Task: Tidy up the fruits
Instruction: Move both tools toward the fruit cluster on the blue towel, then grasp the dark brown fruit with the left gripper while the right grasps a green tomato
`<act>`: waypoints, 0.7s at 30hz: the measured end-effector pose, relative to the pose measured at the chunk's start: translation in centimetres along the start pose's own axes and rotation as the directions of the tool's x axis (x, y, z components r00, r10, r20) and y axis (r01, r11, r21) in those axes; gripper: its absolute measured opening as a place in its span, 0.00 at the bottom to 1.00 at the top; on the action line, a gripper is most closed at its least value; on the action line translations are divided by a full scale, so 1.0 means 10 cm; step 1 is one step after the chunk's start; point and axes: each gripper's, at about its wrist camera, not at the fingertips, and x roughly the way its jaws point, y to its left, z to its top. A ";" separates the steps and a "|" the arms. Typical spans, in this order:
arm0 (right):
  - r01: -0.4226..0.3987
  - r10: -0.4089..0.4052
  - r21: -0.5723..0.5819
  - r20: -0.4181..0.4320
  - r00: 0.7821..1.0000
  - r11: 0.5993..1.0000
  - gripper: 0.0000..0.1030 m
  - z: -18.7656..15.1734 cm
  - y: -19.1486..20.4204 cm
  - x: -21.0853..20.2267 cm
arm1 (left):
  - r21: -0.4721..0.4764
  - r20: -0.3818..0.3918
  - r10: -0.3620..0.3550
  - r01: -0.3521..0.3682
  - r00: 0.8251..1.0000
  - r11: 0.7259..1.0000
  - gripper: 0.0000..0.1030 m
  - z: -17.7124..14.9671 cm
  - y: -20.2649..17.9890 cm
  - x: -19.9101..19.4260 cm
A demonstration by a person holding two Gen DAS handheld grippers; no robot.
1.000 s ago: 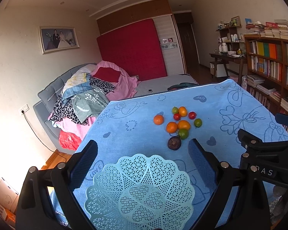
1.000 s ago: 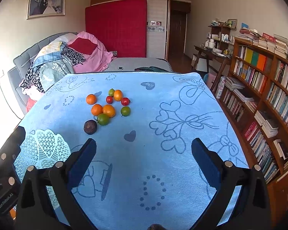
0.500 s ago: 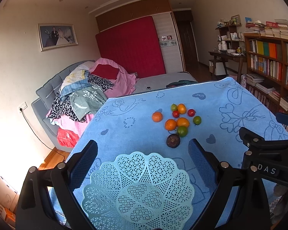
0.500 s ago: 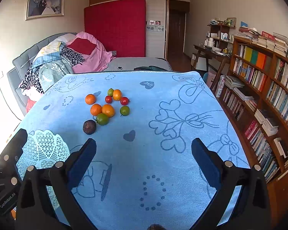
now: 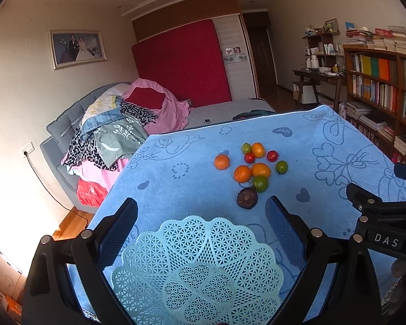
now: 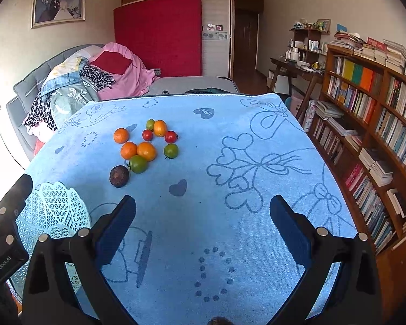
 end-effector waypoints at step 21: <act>-0.129 0.128 0.040 0.015 0.992 0.991 0.98 0.00 0.00 0.50 | 0.040 -0.192 -0.120 0.130 0.974 0.991 0.92 0.35 0.32 0.99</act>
